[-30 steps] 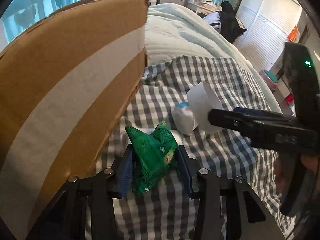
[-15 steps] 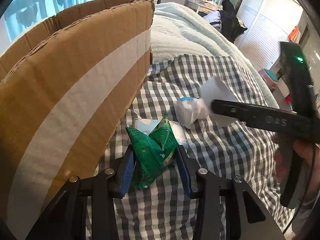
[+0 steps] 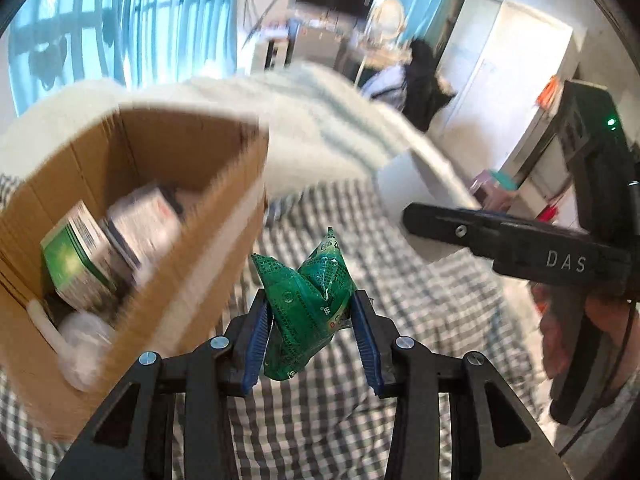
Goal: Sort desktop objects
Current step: 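Carry the green packet and tape roll over the box and release both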
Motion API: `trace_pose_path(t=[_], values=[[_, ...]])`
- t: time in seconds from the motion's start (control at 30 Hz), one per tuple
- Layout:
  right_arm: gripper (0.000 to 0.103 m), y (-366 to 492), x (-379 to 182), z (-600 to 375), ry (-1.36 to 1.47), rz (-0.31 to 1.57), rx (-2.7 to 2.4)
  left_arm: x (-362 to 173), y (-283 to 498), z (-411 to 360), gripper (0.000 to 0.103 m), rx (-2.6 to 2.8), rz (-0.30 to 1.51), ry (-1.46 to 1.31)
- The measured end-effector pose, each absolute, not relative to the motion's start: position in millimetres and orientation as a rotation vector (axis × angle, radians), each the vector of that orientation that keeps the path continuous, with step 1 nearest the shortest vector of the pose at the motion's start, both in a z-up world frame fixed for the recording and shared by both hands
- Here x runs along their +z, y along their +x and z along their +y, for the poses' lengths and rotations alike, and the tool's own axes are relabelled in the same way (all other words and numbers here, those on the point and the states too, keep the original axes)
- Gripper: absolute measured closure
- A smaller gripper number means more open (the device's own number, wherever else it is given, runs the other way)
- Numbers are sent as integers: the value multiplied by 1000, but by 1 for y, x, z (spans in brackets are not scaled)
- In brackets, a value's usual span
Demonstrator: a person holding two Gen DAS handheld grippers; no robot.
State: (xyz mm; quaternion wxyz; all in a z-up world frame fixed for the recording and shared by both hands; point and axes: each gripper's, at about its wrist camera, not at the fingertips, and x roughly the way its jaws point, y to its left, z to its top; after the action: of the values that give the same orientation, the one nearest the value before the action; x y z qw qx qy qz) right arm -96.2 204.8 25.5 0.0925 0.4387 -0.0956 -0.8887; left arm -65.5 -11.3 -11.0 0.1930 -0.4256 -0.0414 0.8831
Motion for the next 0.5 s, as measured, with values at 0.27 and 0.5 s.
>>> trace_pose_path(t=[0.27,0.5], values=[[25,-108,93,124,1151,-125,-2589,50,-79,-92,62,2651,-273,-1102],[25,-137,85,47,1136,-11,-2500,40,-105,-161,62,2821,-286,-1231]])
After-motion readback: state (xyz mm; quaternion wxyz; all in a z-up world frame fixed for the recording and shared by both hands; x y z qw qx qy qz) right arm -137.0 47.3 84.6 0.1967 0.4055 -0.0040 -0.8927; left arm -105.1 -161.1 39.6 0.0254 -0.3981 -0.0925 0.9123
